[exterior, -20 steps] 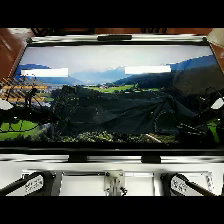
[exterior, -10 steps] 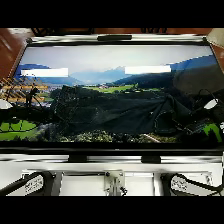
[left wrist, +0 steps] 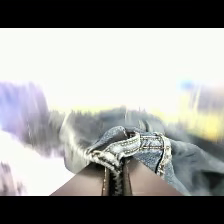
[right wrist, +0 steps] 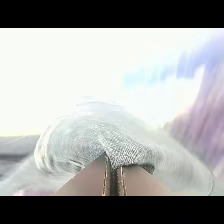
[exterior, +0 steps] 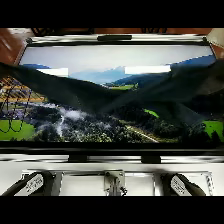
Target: Fold the shirts.
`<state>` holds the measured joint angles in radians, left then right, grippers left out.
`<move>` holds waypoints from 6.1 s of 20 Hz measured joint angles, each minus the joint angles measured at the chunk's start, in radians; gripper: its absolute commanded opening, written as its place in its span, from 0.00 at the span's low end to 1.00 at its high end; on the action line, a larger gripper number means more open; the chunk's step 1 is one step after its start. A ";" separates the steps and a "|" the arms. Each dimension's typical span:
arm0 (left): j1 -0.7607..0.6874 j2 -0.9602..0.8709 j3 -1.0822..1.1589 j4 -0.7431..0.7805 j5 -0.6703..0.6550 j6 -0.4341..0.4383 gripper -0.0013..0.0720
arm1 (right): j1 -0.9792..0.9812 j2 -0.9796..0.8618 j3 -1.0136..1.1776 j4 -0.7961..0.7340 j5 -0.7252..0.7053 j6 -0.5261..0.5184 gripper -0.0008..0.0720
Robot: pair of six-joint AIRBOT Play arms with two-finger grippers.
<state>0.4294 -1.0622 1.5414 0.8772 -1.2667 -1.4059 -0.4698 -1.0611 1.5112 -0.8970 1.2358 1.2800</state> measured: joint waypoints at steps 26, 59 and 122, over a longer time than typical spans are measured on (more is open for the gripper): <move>-0.206 0.046 -0.257 0.078 0.014 -0.153 0.09 | 0.116 -0.327 0.399 -0.201 0.123 0.145 0.14; -0.414 -0.045 -0.873 0.219 0.229 -0.283 0.10 | 0.121 -0.642 0.386 -0.466 0.365 0.150 0.83; -0.050 -0.143 -0.472 0.170 -0.021 0.059 0.09 | -0.032 -0.500 0.191 -0.725 0.236 0.319 0.14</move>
<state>0.3794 -1.2057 1.0698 1.0473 -1.2873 -1.3468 -0.5018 -1.5616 1.7023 -1.6218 1.4719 1.5990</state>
